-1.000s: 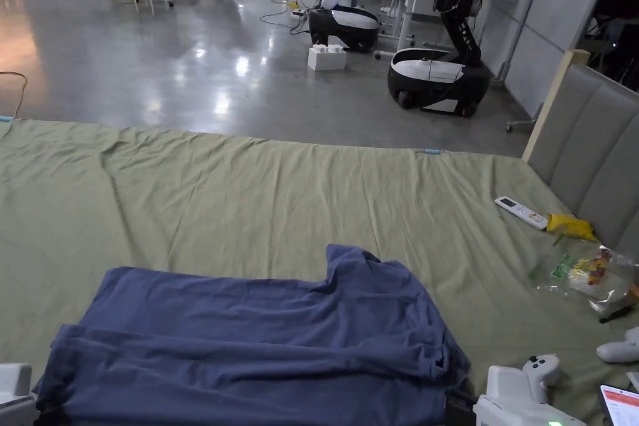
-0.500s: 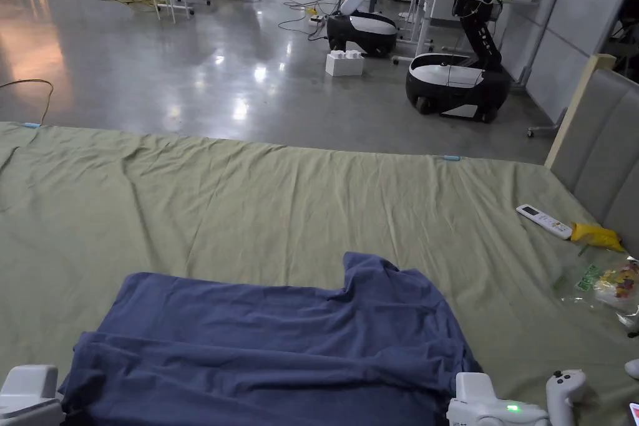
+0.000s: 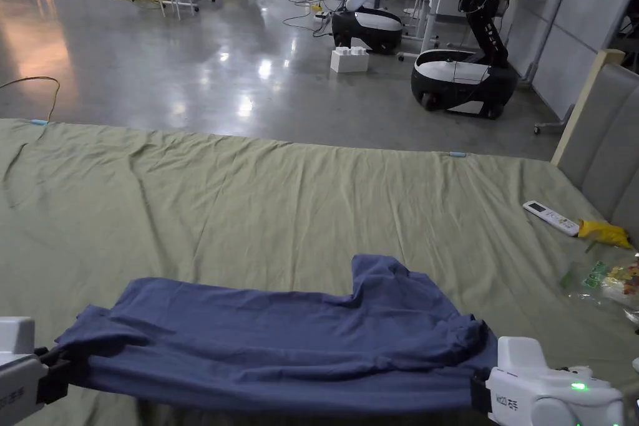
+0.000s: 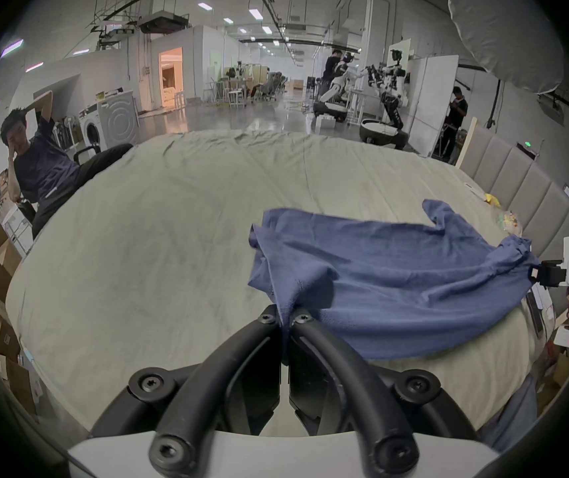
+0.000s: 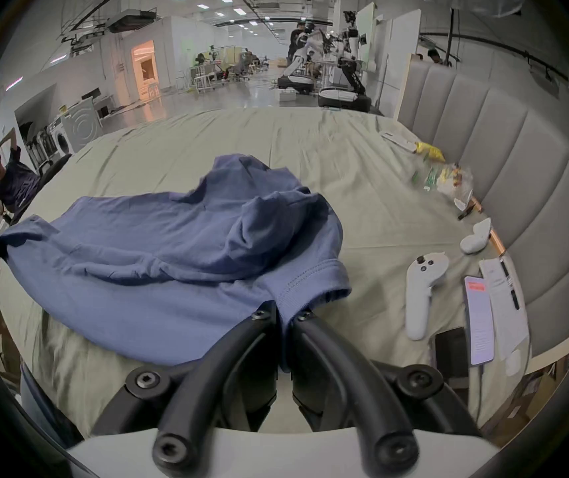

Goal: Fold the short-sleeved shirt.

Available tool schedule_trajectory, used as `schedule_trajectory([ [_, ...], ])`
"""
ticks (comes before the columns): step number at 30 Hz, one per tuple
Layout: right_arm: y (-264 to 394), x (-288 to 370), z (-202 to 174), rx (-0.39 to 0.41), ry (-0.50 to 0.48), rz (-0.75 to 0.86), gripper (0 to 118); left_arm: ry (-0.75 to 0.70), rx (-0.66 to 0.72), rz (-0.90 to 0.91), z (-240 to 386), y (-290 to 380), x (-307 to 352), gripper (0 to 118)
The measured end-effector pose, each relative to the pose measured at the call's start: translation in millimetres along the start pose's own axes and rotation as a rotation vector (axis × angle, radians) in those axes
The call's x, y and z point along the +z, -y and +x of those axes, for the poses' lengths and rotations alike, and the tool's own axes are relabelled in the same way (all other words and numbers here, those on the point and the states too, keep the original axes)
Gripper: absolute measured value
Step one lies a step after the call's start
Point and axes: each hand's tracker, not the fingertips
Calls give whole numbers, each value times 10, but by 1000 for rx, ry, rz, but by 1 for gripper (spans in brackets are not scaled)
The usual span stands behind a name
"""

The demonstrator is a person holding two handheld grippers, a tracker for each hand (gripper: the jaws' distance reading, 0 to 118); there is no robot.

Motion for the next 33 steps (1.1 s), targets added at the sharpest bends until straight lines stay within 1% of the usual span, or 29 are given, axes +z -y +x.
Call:
schedule_trajectory([
  [4, 105, 268, -9, 57, -21, -34, 6, 1, -2, 24, -80, 77, 290, 3],
  [5, 159, 328, -9, 52, -25, -32, 6, 2, 0, 26, -104, 124, 353, 3],
  [7, 283, 425, -27, 79, -44, -81, 6, 9, 9, 15, -140, 258, 476, 3],
  [11, 648, 550, -81, 95, -53, -138, 6, 9, 19, -31, -189, 631, 633, 3],
  [16, 1144, 514, -143, 76, -59, -230, 6, 3, 56, -128, -238, 1115, 660, 3],
  [19, 1371, 378, -183, 63, -42, -246, 6, -7, 76, -185, -276, 1365, 545, 3],
  [22, 1522, 230, -203, 41, -23, -240, 6, -14, 80, -206, -288, 1527, 404, 3],
  [25, 1595, 151, -232, 39, -13, -234, 7, -19, 93, -229, -297, 1601, 276, 3],
  [27, 1594, 157, -247, 43, -7, -225, 11, -20, 102, -241, -316, 1639, 207, 3],
  [29, 1588, 198, -241, 42, 4, -203, 12, -21, 108, -234, -309, 1670, 182, 3],
  [31, 1545, 270, -254, 56, 43, -201, 24, -22, 108, -228, -286, 1657, 189, 4],
  [32, 1511, 334, -252, 58, 65, -185, 42, -28, 93, -213, -261, 1638, 210, 5],
  [33, 1475, 398, -244, 52, 70, -160, 56, -33, 74, -187, -237, 1616, 236, 11],
])
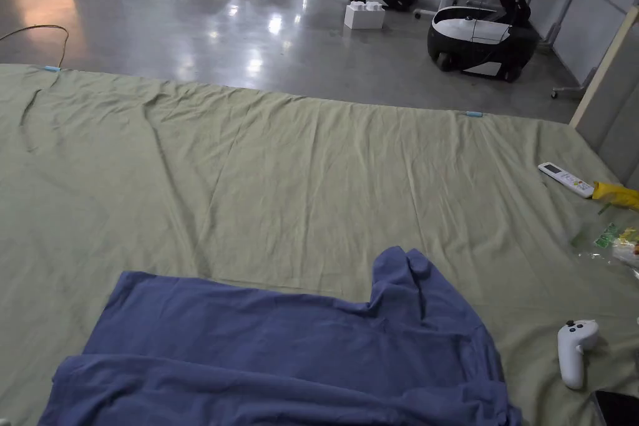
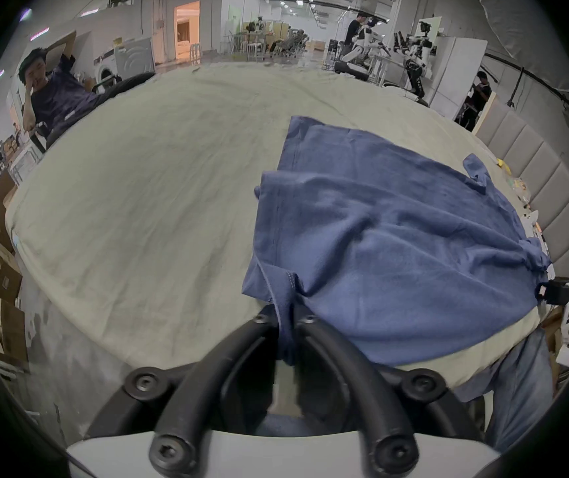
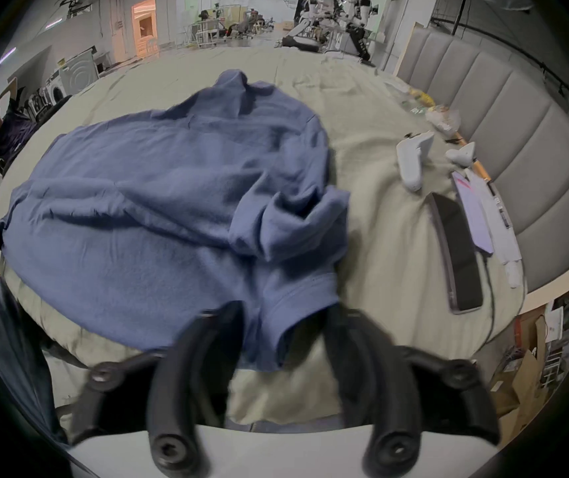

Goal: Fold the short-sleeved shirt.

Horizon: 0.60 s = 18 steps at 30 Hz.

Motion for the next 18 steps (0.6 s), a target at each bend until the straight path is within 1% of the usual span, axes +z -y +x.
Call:
schedule_trajectory([
  [1, -42, 77, 16, -17, 2, 41, 65, -14, -33, 33, 35, -51, 53, 21],
  [2, -89, 148, 27, -31, 1, 80, 67, -23, -62, 57, 73, -97, 84, 42],
  [3, -142, 208, 29, -44, 0, 123, 67, -27, -80, 80, 108, -140, 113, 52],
  [4, -204, 283, 34, -52, -4, 168, 67, -29, -98, 116, 151, -202, 149, 54],
  [6, -344, 401, 3, -64, -3, 263, 70, -40, -123, 187, 153, -339, 120, 55],
  [8, -488, 489, -58, -66, -9, 377, 73, -28, -119, 254, 243, -504, 155, 54],
  [13, -808, 628, -286, -97, -3, 588, 73, -25, -97, 410, 555, -882, 261, 54],
  [15, -914, 682, -389, -113, -1, 655, 64, -22, -93, 469, 668, -999, 320, 53],
  [16, -968, 693, -438, -117, 4, 681, 55, -17, -95, 498, 729, -1048, 362, 53],
  [17, -1015, 719, -481, -121, 5, 708, 40, -19, -93, 528, 797, -1089, 413, 48],
  [18, -1052, 744, -516, -130, -2, 730, 29, -15, -104, 553, 836, -1123, 448, 42],
])
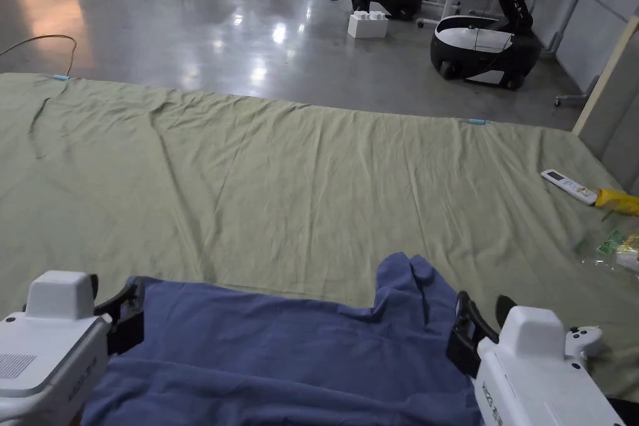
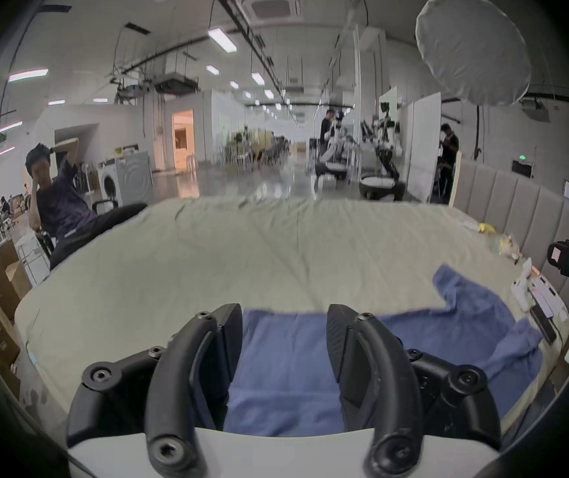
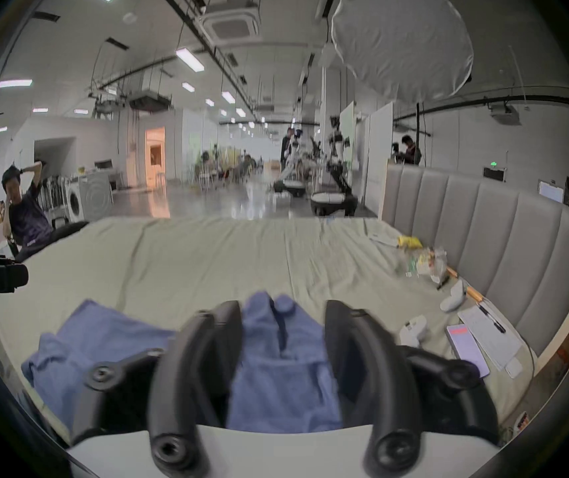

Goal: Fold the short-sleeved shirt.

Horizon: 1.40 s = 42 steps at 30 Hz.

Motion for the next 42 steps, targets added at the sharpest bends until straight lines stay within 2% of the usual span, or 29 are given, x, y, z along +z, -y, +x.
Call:
schedule_trajectory([
  [1, -41, -4, -42, -11, -1, 23, 23, 8, -14, 33, 33, -51, 13, 35],
  [2, -75, -21, -81, -10, 4, 40, 19, -3, -30, 60, 71, -96, 32, 22],
  [4, -141, -22, -150, -6, 9, 74, 8, -13, -48, 103, 137, -172, 69, 16],
  [5, -166, -19, -179, -7, 7, 97, 6, -21, -55, 123, 155, -191, 83, 8],
  [6, -182, -28, -215, -5, 17, 116, 5, -19, -55, 132, 166, -209, 95, 7],
  [8, -252, -14, -267, 45, 23, 193, 5, -15, -46, 156, 195, -245, 138, 7],
  [10, -236, -53, -307, -3, 13, 155, 2, -8, -26, 161, 185, -253, 153, 4],
  [11, -261, -62, -336, 26, 18, 172, 1, -15, -17, 162, 187, -264, 163, 4],
  [16, -239, -104, -383, 10, 4, 159, 1, -16, 29, 112, 56, -180, 81, 2],
  [24, -141, -195, -360, 25, -16, 96, 1, 20, 78, -142, -471, -33, -524, 2],
  [29, -47, -274, -339, 35, -16, 51, 1, 72, 122, -356, -695, 21, -1258, 2],
  [31, -8, -299, -334, 41, -13, 33, 1, 80, 109, -418, -668, 21, -1473, 6],
  [32, 9, -320, -327, 44, -14, 24, 1, 82, 90, -456, -657, 36, -1621, 16],
  [35, 66, -365, -302, 54, -8, -4, 1, 71, 92, -552, -617, 80, -1965, 58],
  [42, 231, -453, -184, 79, 14, -73, 1, 22, 71, -654, -550, 232, -2478, 63],
])
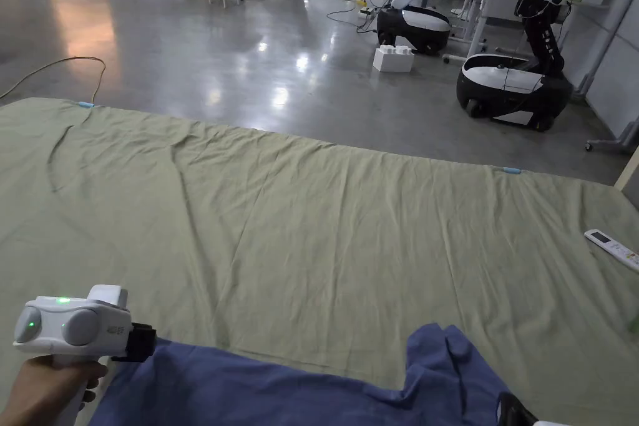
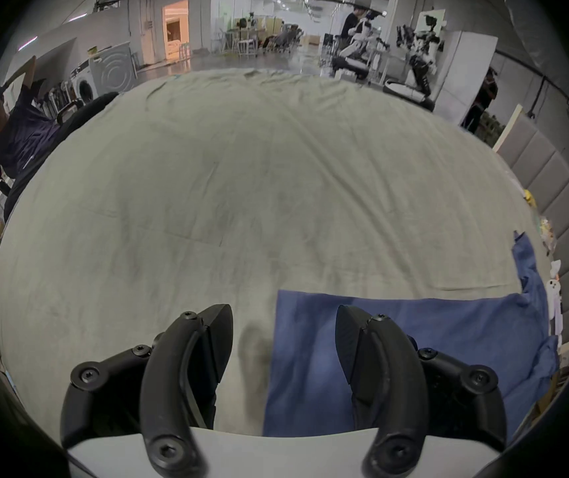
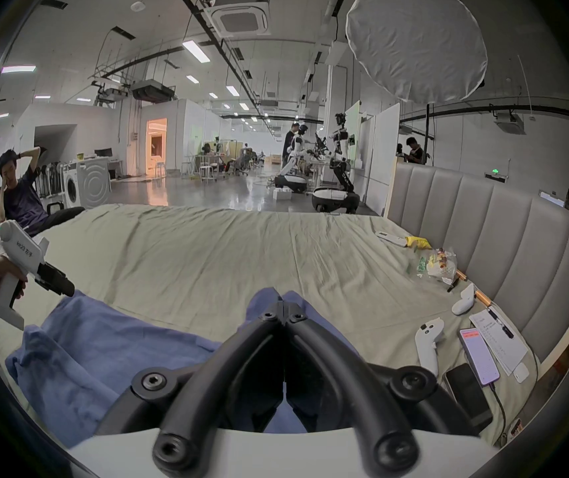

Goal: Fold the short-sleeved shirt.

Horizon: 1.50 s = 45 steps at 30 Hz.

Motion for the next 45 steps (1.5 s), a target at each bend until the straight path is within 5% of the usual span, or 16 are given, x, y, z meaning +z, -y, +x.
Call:
schedule_trajectory([
  [7, 150, -95, 74, 3, 19, -62, 1, -47, -72, -15, -38, -81, -345, 63],
  [14, 236, -255, 162, -69, 21, -127, 1, -47, -177, 6, 174, 25, -328, 11],
  [21, 132, -638, 511, -100, 35, -201, 2, 6, -100, 32, 155, 92, -45, 5],
  [22, 107, -729, 570, -96, 34, -219, 4, 6, -96, 43, 149, 123, 14, 5],
  [24, 79, -962, 689, -71, 17, -286, 28, 19, -93, 65, 147, 185, 130, 5],
  [26, 80, -1226, 784, -74, 12, -347, 35, 30, -79, 98, 148, 225, 237, 5],
  [28, 115, -1532, 869, -72, -12, -453, 61, 42, -53, 116, 159, 292, 342, 5],
  [36, 497, -2340, 934, -19, -65, -680, 75, 50, -49, 155, 259, 453, 541, 5],
  [40, 577, -2402, 932, -35, -65, -689, 66, 36, -49, 155, 261, 467, 545, 5],
  [42, 557, -2388, 924, -41, -58, -683, 38, 32, -46, 157, 247, 438, 525, 5],
  [43, 532, -2354, 908, -22, -50, -658, 14, 31, -46, 159, 246, 432, 529, 5],
  [45, 536, -2332, 891, -10, -77, -651, 2, 24, -46, 165, 239, 406, 545, 5],
])
